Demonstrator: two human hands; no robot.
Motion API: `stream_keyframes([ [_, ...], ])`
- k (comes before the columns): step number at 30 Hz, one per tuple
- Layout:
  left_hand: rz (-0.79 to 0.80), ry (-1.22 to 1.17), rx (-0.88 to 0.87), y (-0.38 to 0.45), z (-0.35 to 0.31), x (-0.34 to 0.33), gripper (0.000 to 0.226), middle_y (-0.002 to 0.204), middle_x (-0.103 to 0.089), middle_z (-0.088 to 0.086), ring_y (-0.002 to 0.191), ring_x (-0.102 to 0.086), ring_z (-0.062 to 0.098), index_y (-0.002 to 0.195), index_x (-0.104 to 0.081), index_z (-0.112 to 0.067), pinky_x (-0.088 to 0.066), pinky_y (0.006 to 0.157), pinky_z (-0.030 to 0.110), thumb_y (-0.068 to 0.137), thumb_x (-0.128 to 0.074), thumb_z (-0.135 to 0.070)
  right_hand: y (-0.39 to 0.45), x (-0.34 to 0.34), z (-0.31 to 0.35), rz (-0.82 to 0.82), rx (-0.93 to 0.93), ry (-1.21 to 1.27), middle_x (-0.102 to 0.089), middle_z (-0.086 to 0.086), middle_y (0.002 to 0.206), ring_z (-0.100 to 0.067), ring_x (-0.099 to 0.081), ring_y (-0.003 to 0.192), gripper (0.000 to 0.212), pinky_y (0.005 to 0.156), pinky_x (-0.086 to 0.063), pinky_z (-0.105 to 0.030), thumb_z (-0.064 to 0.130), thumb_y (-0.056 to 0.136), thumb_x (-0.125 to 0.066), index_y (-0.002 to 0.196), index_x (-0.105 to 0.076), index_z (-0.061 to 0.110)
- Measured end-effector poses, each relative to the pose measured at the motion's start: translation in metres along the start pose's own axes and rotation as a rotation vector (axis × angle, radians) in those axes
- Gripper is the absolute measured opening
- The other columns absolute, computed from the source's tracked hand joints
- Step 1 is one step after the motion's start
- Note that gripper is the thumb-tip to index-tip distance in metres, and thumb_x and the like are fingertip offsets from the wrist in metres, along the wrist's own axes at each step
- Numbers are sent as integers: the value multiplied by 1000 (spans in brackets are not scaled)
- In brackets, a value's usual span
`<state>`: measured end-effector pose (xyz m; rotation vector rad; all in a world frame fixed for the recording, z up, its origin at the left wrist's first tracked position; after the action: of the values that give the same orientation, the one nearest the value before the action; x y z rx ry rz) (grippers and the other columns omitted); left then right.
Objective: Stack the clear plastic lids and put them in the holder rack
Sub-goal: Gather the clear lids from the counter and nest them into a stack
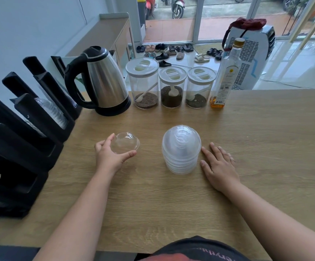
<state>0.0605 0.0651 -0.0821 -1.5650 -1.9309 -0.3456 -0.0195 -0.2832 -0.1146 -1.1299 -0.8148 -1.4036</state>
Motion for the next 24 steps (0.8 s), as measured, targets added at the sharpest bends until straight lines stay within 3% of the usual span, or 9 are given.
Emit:
stream_keyframes([
  [3, -51, 11, -44, -2, -6, -1, 106, 145, -41, -2, 131, -43, 22, 144, -42, -32, -41, 104, 39, 51, -91, -50, 0, 0, 0, 6, -3, 0, -7, 7, 162, -16, -2, 148, 53, 118, 1, -37, 49, 99, -32, 151, -23, 39],
  [7, -52, -161, -133, -18, -27, 5, 103, 143, -48, -6, 128, -48, 19, 143, -39, -36, -44, 100, 37, 55, -89, -54, 0, 0, 0, 8, -11, -7, -6, 8, 162, -15, -2, 148, 53, 118, 1, -37, 50, 99, -31, 151, -22, 40],
  [11, 82, -342, -304, -55, -78, 8, 102, 141, -46, -14, 128, -47, 8, 144, -35, -43, -43, 102, 33, 57, -86, -59, 0, 0, 0, 9, -21, -7, -5, 8, 162, -15, -2, 148, 53, 117, 1, -37, 50, 99, -31, 150, -21, 40],
  [15, 314, -223, -494, -95, -109, -7, 100, 141, -46, -22, 127, -39, -8, 141, -32, -55, -36, 96, 19, 53, -78, -70, 0, 1, 0, 7, -22, -4, -6, 9, 162, -15, -2, 148, 54, 117, 0, -36, 51, 98, -32, 150, -22, 41],
  [19, 335, -126, -559, -104, -113, -19, 100, 140, -45, -24, 133, -37, 0, 141, -30, -56, -33, 107, 33, 55, -78, -70, 0, 1, 1, 4, -19, 5, -6, 9, 162, -14, -2, 148, 54, 117, 1, -35, 51, 98, -33, 150, -22, 41],
  [24, 324, -61, -609, -102, -117, -24, 99, 140, -41, -21, 136, -36, 9, 141, -27, -57, -36, 111, 45, 57, -80, -66, -1, 2, 0, 3, -22, -5, -5, 10, 162, -14, -2, 148, 54, 117, 0, -35, 52, 98, -33, 150, -22, 41],
])
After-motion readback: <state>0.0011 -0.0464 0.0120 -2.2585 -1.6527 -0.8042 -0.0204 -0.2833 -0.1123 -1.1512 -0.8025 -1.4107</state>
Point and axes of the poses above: each hand's wrist, its own y-axis towards the middle knuckle, its own x-axis out of the back of the hand, z = x × y, the point moved 3 cm from there along y, towards the middle knuckle
